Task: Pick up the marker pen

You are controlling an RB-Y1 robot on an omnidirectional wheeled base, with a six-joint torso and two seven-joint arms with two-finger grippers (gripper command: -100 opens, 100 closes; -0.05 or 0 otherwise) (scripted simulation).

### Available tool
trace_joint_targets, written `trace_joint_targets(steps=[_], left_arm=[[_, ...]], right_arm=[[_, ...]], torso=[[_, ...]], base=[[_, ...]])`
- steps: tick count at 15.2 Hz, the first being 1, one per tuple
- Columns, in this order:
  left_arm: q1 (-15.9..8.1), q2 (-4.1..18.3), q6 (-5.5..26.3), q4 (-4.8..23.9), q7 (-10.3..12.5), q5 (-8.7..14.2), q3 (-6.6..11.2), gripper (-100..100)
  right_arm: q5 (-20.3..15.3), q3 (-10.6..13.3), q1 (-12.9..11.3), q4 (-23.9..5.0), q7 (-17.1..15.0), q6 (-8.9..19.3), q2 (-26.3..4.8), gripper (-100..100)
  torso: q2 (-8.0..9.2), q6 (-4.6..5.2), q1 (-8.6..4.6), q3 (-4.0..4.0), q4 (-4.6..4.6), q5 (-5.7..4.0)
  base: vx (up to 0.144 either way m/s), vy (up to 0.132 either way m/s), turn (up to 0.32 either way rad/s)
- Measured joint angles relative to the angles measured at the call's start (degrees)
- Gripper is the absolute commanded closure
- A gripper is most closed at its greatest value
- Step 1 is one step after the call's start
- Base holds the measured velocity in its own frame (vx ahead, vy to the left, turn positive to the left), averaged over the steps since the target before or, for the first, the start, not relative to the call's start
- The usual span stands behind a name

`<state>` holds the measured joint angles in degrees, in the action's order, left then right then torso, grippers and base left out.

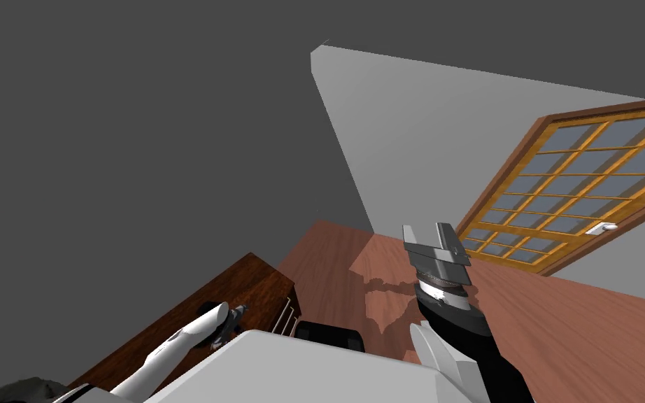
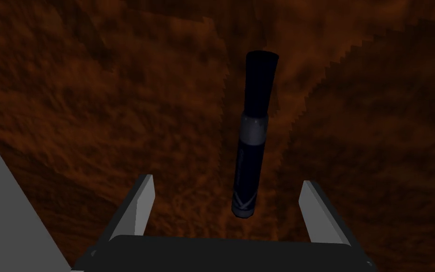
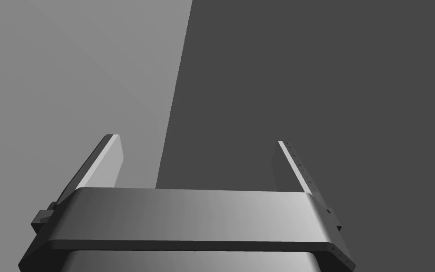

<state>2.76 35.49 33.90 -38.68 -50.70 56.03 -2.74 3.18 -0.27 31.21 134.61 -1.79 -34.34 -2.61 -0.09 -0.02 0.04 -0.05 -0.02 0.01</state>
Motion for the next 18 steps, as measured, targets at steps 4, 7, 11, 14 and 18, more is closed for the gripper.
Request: trace_joint_targets(steps=[4,7,11,14,18], left_arm=[[-1.91,0.28,2.59,5.40,-2.57,2.91,-0.20,-100],[-2.49,0.66,5.50,8.36,-4.03,4.86,-0.53,-100],[-3.61,-0.95,5.33,10.69,-3.74,4.16,-0.63,-100],[-3.85,-3.13,3.35,11.44,-2.58,2.24,-0.55,-100],[-4.02,-3.79,2.70,11.65,-1.94,1.53,-0.59,100]], right_arm=[[0.00,0.00,-0.01,0.00,0.00,0.00,0.00,0],[0.00,0.00,0.00,0.00,0.00,0.00,0.00,0],[0.00,-0.01,0.00,0.00,0.00,0.00,-0.01,0],[0.00,-0.01,0.00,0.00,0.00,0.00,-0.01,0],[0.00,0.00,0.00,0.00,0.00,0.00,0.00,0]], torso=[[-0.01,0.04,0.00,0.00,0.00,0.00],[-0.01,0.02,0.03,-0.01,0.00,0.01],[0.02,0.01,0.22,0.01,0.00,0.05],[0.08,-0.01,0.29,0.04,0.01,0.07],[0.04,0.00,0.01,0.03,0.02,0.01]], base=[[0.006,0.017,-0.133],[0.009,0.023,-0.128],[-0.002,0.068,-0.031],[-0.017,0.082,-0.022],[-0.004,0.016,0.000]])
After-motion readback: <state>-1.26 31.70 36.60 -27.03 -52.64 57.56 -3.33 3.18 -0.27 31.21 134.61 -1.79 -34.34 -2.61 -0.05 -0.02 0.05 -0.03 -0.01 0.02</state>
